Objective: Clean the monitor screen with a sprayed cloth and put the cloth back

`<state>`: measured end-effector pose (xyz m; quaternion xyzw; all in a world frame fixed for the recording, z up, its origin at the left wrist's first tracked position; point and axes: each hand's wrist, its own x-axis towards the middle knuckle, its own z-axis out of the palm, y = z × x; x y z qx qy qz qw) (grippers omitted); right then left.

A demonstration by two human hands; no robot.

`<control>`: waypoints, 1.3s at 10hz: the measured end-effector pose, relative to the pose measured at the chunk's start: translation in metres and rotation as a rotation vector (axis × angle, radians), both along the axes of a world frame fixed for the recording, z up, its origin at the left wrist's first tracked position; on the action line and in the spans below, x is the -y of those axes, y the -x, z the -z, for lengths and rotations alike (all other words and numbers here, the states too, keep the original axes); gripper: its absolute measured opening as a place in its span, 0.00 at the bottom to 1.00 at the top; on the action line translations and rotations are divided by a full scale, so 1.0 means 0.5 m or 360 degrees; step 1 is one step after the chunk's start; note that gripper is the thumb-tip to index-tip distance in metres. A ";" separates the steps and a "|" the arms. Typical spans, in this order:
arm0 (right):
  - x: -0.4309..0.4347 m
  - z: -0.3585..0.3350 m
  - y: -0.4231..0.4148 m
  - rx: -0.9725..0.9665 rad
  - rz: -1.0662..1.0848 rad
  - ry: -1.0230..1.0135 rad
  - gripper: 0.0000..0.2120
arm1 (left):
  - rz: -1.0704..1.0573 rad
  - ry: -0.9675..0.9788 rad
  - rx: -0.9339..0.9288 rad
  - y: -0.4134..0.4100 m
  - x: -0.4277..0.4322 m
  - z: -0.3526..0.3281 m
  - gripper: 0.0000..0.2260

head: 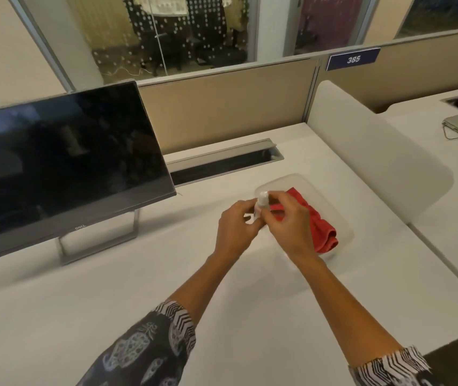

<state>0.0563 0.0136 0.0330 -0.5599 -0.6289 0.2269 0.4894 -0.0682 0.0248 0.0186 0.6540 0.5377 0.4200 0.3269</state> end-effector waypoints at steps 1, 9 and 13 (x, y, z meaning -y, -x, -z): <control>-0.055 -0.023 -0.053 -0.0006 0.0103 0.0011 0.06 | 0.0059 0.0067 -0.0014 -0.035 -0.057 -0.022 0.19; -0.171 0.123 -0.087 0.0168 -0.0196 0.0487 0.15 | -0.0333 0.0383 -0.0264 -0.073 -0.098 0.061 0.17; -0.102 0.035 0.012 0.0498 0.0161 -0.0395 0.18 | -0.0505 0.0336 -0.0697 0.049 -0.044 0.021 0.26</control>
